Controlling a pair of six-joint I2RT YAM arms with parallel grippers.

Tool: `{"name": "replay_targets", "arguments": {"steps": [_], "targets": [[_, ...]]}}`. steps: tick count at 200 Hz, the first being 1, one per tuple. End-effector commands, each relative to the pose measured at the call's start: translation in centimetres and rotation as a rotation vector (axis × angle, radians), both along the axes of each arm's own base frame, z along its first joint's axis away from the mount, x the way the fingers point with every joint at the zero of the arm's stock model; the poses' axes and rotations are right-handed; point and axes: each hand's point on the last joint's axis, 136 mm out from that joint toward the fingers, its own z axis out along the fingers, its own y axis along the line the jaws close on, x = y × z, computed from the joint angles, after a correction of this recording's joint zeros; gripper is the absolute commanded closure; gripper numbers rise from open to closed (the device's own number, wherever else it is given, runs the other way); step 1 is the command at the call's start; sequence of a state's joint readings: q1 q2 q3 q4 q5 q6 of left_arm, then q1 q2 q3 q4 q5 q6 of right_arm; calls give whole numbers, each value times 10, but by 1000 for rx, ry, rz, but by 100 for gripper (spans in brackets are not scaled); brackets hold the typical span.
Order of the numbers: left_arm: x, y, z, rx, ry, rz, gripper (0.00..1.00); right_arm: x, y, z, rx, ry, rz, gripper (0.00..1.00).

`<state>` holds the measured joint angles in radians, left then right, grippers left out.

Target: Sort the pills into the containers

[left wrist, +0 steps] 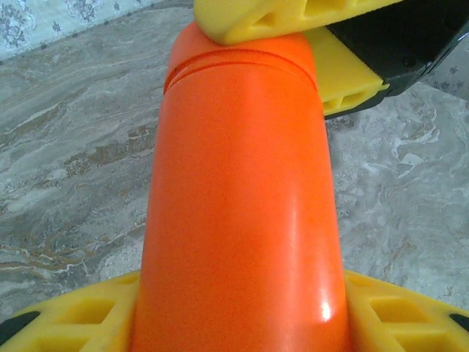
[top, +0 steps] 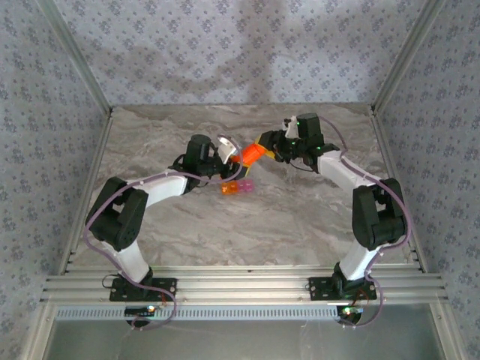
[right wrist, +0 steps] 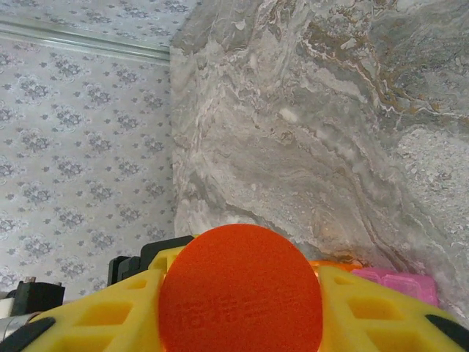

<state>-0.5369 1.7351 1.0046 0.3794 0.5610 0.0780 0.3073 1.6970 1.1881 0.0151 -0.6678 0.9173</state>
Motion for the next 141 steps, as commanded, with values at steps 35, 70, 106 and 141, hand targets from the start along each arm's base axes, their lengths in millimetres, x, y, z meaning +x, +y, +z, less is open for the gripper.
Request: {"name": "replay_targets", "arguments": {"steps": [35,70,106,141], "targets": [[1,-4,65,-197,-109,-79,100,-13,-26,52,29,-141,-3,13],[-6,1,68,-214,-77,-134,100,-16,-40,74,-16,-284,8,10],[-16,2,73,-242,-30,-211,100,-12,-46,79,-53,-469,138,11],[-22,2,73,-235,-2,-254,100,-8,-36,81,6,-495,276,10]]}}
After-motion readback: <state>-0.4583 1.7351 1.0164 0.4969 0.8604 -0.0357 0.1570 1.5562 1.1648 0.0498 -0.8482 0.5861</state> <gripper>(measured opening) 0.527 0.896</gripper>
